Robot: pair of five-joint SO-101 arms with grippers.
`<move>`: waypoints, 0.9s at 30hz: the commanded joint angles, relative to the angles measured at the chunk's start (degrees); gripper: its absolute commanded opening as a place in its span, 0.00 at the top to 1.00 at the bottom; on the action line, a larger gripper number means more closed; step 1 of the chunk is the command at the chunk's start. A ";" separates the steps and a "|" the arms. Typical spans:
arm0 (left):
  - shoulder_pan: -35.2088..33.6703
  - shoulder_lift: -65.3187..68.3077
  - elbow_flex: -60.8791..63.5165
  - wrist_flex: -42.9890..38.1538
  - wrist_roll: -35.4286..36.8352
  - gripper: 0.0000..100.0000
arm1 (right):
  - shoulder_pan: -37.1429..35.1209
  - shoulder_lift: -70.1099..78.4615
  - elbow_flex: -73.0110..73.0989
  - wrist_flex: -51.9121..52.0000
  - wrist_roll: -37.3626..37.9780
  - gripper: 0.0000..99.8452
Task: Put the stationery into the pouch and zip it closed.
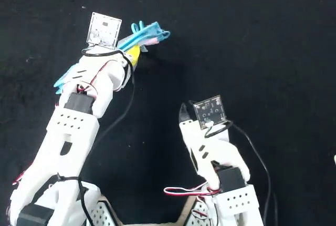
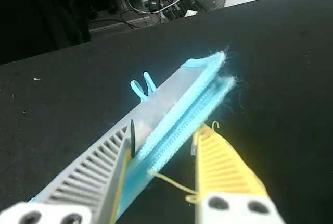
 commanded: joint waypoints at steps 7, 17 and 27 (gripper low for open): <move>1.19 -1.85 -0.57 -1.67 0.88 0.81 | 0.79 -1.27 -0.13 0.26 -0.09 0.94; 1.10 -3.96 -2.42 -1.41 0.88 0.81 | 0.79 -1.27 -0.13 0.26 -0.09 0.94; 2.15 -8.18 -3.03 4.57 0.70 0.79 | 0.79 -1.27 -0.13 0.26 -0.09 0.94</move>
